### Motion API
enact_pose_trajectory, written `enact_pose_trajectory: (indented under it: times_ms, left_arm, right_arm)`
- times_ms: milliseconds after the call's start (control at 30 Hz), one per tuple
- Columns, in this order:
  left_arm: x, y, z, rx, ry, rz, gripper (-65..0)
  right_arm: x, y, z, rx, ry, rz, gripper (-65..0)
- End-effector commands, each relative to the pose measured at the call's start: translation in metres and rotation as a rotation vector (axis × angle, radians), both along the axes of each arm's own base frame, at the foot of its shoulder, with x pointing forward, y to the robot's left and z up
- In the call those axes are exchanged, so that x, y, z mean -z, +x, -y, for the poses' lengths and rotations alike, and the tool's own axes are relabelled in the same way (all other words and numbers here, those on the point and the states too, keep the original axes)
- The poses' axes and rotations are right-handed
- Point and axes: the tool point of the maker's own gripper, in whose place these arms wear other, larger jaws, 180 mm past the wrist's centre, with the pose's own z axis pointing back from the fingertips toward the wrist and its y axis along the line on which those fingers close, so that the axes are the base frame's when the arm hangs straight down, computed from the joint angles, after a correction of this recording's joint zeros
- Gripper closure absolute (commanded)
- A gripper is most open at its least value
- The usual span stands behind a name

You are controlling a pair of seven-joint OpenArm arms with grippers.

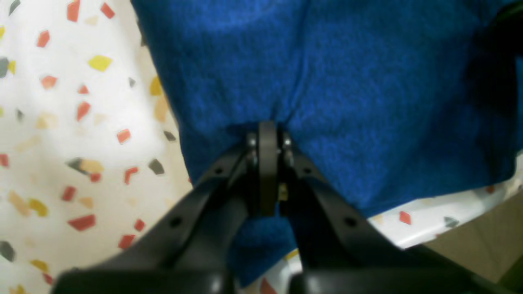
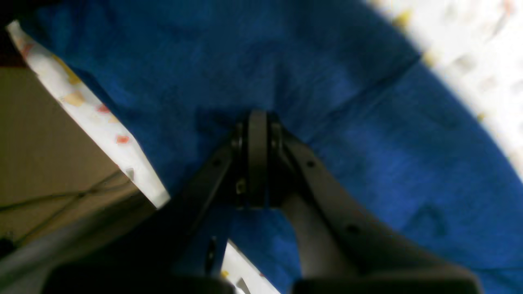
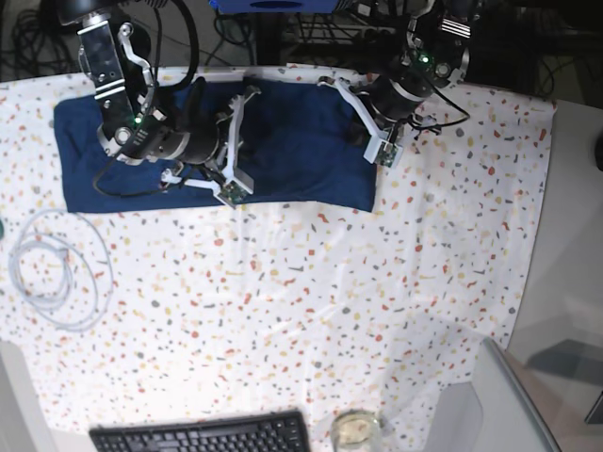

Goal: Layout the t-shirt on the table in an organized manner, then fold the t-shirt properly
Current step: 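Press the folded layer flat with both grippers and release, then grasp the strip end with the right gripper and lift it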

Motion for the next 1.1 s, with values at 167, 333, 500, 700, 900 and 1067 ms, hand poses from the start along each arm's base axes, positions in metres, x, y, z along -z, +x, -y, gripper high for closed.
enact_pose_trajectory:
  times_ms: [167,333,500,700,900,1067]
  left_arm:
    - [-0.032,0.031,0.005,0.006,-0.022,0.121,0.0]
    - [-0.014,0.04,-0.001,-0.007,-0.005,0.088,0.0]
    - [0.004,0.028,-0.006,-0.014,0.005,0.034,0.0]
    - [-0.031,0.035,-0.019,-0.064,-0.006,0.126,0.0]
    - [-0.049,0.02,-0.082,-0.204,0.075,0.152,0.0]
    - [-0.042,0.005,-0.149,-0.346,0.162,0.162,0.0]
  right_arm:
    - [-0.026,0.033,-0.016,0.006,0.062,0.088,0.0]
    - [-0.001,0.047,-0.015,0.029,0.058,0.03,0.0]
    - [0.015,0.052,0.002,0.111,0.08,0.006,0.0]
    - [-0.037,0.068,0.038,0.259,0.113,0.168,0.0]
    - [-0.066,0.06,0.177,0.873,0.061,0.229,-3.9]
    - [-0.04,0.034,0.22,0.805,0.032,0.056,-33.3]
